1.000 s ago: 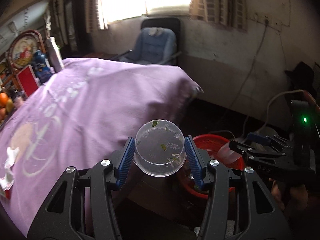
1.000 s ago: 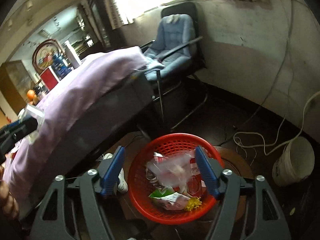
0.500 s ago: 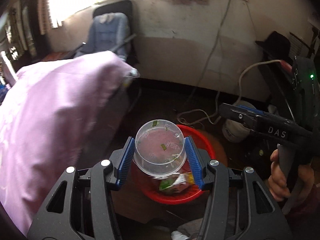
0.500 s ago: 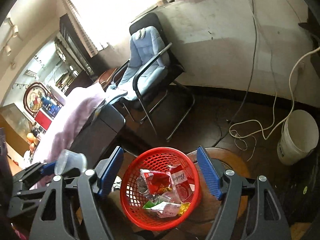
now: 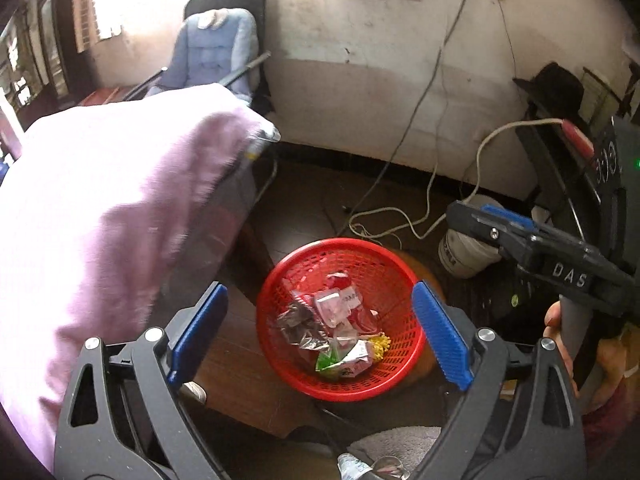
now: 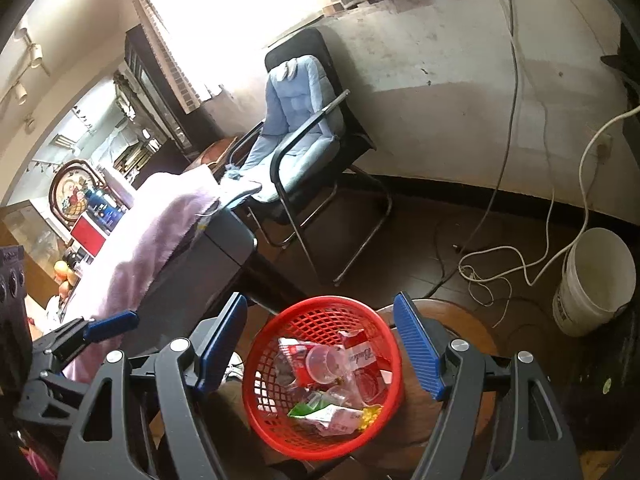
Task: Collect trash
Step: 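Carry the clear dish and clear cup to the wastebasket and release both, then move both open tools back over the table toward the medicine box and tissue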
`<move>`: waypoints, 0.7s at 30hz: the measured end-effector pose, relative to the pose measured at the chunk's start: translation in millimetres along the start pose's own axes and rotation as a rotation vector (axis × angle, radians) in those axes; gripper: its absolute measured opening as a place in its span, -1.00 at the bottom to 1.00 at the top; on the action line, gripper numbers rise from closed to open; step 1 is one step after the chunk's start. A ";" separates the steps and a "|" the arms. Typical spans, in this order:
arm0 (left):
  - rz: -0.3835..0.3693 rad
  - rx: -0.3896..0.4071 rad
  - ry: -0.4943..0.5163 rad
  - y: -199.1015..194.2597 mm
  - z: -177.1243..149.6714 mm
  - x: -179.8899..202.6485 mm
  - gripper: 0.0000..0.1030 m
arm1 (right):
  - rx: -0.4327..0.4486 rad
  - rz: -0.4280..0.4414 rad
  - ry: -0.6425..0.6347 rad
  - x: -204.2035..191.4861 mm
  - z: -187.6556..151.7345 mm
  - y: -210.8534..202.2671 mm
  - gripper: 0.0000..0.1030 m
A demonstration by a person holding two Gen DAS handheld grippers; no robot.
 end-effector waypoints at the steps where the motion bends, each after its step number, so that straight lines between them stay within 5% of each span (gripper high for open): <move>1: 0.014 0.014 -0.008 -6.2 -1.1 -4.4 0.75 | 0.001 0.003 -0.006 -2.3 0.3 -1.2 0.45; 12: 0.119 0.126 -0.125 -65.0 -12.4 -56.0 0.84 | 0.023 0.041 -0.111 -51.4 0.6 -20.1 0.58; 21: 0.262 0.200 -0.297 -119.0 -45.6 -134.0 0.86 | -0.002 0.078 -0.194 -96.1 -5.6 -20.7 0.65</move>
Point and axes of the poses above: each gripper's, at about its wrist camera, not at the fingertips, and y roughly the way its jaws point, x to its right, z to its top, the point moved 4 cm from there along y, roughly the way its jaws point, and after that the axes turned 5 degrees about -x, right-handed, at the moved point
